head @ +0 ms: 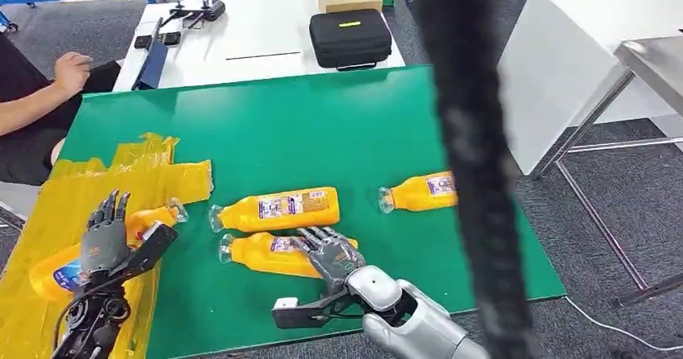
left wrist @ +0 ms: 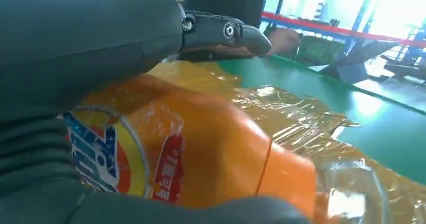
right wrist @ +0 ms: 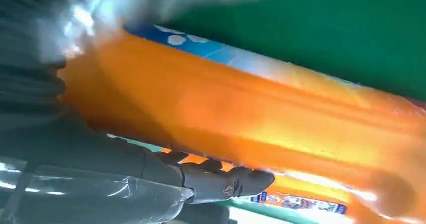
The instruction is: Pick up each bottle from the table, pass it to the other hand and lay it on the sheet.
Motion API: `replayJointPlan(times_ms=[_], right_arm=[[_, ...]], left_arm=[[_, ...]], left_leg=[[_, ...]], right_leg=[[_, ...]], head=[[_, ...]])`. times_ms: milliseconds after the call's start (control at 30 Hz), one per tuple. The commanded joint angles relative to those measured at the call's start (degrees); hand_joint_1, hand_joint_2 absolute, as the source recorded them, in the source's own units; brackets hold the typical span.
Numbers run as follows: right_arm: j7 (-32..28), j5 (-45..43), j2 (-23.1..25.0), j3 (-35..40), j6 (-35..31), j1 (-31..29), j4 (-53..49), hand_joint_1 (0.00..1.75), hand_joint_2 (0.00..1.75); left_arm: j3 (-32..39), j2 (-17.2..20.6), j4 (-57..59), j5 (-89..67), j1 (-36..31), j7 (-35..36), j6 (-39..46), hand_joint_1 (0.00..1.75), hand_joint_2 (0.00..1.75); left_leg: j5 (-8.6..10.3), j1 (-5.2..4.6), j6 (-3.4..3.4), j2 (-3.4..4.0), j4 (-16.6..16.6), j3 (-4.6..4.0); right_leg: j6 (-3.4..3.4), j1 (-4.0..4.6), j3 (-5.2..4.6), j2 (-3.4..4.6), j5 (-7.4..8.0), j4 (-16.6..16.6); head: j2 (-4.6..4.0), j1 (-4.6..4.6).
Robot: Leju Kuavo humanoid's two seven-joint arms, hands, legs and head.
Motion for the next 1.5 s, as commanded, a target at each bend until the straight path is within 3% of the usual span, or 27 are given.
replayJointPlan(times_ms=[33, 200, 267, 367, 400, 433, 633, 1067, 1167, 1267, 1400, 1467, 1500], right_arm=[[0.4, 0.1, 0.0, 1.1, 0.9, -0.6, 5.7, 0.00, 1.75], [0.4, 0.1, 0.0, 1.1, 0.9, -0.6, 5.7, 0.00, 1.75], [1.1, 1.6, 0.0, 1.0, 1.1, -0.6, 5.8, 0.00, 1.75], [3.1, 5.6, 0.4, 0.0, 3.0, 0.7, 5.8, 0.03, 1.75], [3.2, 6.4, 0.3, -0.4, 3.8, 1.5, 6.0, 1.45, 1.75], [3.3, 7.1, 0.2, -0.5, 4.1, 1.8, 6.2, 1.73, 1.75], [3.1, 7.9, -1.3, -1.5, 4.8, 3.4, 5.2, 1.75, 1.75], [3.3, 8.0, -3.2, -0.9, 9.1, 5.8, 5.7, 1.75, 1.75], [3.5, 6.1, -3.2, -2.0, 8.9, 6.1, 6.2, 1.75, 1.75], [-1.2, -5.7, -2.3, -8.2, 6.8, 7.5, 2.6, 1.75, 1.75], [-10.8, -30.9, -5.6, -19.2, 9.1, 9.1, -15.6, 1.75, 1.75], [-9.4, -32.6, -7.1, -20.2, 11.1, 8.8, -18.4, 1.75, 1.75], [-9.4, -32.6, -7.1, -20.2, 11.1, 8.8, -18.4, 1.75, 1.75]], left_arm=[[1.2, -1.5, 0.3, 0.7, 2.5, 0.2, -1.4, 0.00, 0.00], [1.2, -1.5, 0.3, 0.7, 2.5, 0.2, -1.4, 0.00, 0.00], [2.4, -2.2, -2.0, 5.2, 3.1, -2.8, -1.2, 0.00, 0.00], [4.1, -4.0, -12.5, 18.3, 5.6, -7.4, -6.8, 0.00, 0.00], [4.3, -4.4, -16.0, 22.1, 6.4, -8.0, -7.9, 0.00, 0.00], [4.4, -5.1, -19.5, 26.0, 7.3, -8.9, -9.1, 0.00, 0.00], [2.0, -6.8, -32.4, 38.7, 9.7, -9.3, -14.0, 0.00, 0.00], [0.3, -8.4, -40.3, 51.6, 10.7, -9.8, -15.8, 0.00, 0.00], [-0.7, -9.1, -43.8, 59.7, 11.7, -9.9, -20.5, 0.00, 0.00], [-3.6, -8.3, -45.4, 68.8, 12.5, -3.6, -28.1, 0.00, 0.00], [-6.3, -7.6, -44.9, 81.1, 16.2, 0.9, -37.7, 0.00, 0.00], [-6.6, -7.5, -45.2, 81.3, 17.0, 0.4, -37.9, 0.00, 0.00], [-6.6, -7.5, -45.2, 81.3, 17.0, 0.4, -37.9, 0.00, 0.00]], left_leg=[[0.02, 0.05, -0.13, 0.13, -0.1, -0.01], [0.03, 0.06, -0.16, 0.13, -0.1, -0.01], [0.03, 0.08, -0.16, 0.13, -0.1, -0.03], [0.03, 0.11, -0.18, 0.11, 0.0, -0.10], [0.02, 0.05, -0.11, 0.03, 0.0, -0.04], [0.03, 0.10, -0.16, 0.04, 0.0, -0.10], [0.00, 0.14, -0.15, -0.07, 0.0, -0.16], [-0.09, 0.09, -0.03, -0.01, 0.0, -0.15], [-0.10, 0.13, -0.07, -0.08, 0.0, -0.15], [-0.24, 0.09, 0.06, -0.06, 0.0, 0.02], [-0.38, 0.02, 0.04, -0.01, 0.0, 0.23], [-0.46, 0.06, -0.03, 0.12, 0.1, 0.18], [-0.40, -0.02, 0.04, 0.24, 0.0, 0.09]], right_leg=[[-0.01, 0.04, -0.02, 0.06, 0.07, -0.1], [0.05, 0.06, -0.02, 0.04, 0.13, -0.1], [0.05, 0.07, -0.03, 0.04, 0.13, -0.1], [0.05, 0.10, -0.07, 0.01, 0.15, -0.1], [0.07, 0.05, -0.03, -0.03, 0.10, -0.1], [0.06, 0.09, -0.06, -0.05, 0.11, -0.1], [0.07, 0.16, -0.17, -0.19, 0.05, -0.1], [0.11, 0.13, -0.16, -0.18, -0.02, -0.1], [0.15, 0.17, -0.14, -0.29, -0.06, -0.2], [0.11, 0.14, -0.51, -0.24, -0.22, -0.2], [0.17, 0.07, -0.33, -0.17, -0.36, -0.1], [0.23, 0.11, -0.34, -0.09, -0.32, -0.2], [0.26, 0.02, 0.12, 0.05, -0.22, -0.2]], head=[[0.00, -0.02], [0.00, 0.00], [0.00, 0.00], [0.00, -0.02], [0.00, -0.02], [0.00, 0.00], [0.00, -0.02], [0.00, -0.02], [0.00, 0.00], [0.00, 0.00], [0.00, 0.02], [0.00, 0.00], [0.00, 0.02]])
